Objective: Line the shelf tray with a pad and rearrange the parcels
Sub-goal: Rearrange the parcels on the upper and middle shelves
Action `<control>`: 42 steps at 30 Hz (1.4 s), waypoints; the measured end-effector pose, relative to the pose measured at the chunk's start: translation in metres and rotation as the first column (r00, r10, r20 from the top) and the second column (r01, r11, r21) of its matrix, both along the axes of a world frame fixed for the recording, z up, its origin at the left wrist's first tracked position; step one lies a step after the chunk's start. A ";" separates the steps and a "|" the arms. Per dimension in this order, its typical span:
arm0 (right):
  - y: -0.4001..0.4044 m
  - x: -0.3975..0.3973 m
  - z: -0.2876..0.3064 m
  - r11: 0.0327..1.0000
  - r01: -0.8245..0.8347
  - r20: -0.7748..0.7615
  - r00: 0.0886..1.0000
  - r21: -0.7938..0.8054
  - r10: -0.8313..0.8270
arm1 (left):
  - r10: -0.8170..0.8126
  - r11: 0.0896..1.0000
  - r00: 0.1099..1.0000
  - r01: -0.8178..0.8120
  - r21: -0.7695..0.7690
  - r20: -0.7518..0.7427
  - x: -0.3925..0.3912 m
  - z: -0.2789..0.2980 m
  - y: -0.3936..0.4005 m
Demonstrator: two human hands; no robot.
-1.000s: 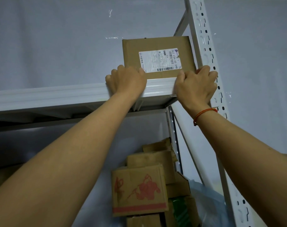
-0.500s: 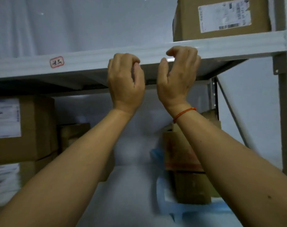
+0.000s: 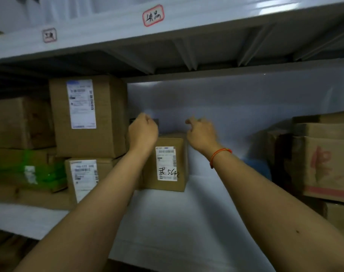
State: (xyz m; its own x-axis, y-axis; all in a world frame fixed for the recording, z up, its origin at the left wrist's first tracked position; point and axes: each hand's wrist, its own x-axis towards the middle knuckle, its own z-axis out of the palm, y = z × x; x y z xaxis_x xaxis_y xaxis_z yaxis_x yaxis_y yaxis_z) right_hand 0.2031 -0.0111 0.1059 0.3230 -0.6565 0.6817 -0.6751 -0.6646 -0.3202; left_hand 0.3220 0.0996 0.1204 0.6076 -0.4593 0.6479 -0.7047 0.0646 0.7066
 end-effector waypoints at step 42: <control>-0.028 -0.012 -0.076 0.992 0.116 0.003 0.993 0.050 -0.117 | -0.408 0.847 0.814 0.507 0.161 -0.414 0.051 -0.075 -0.122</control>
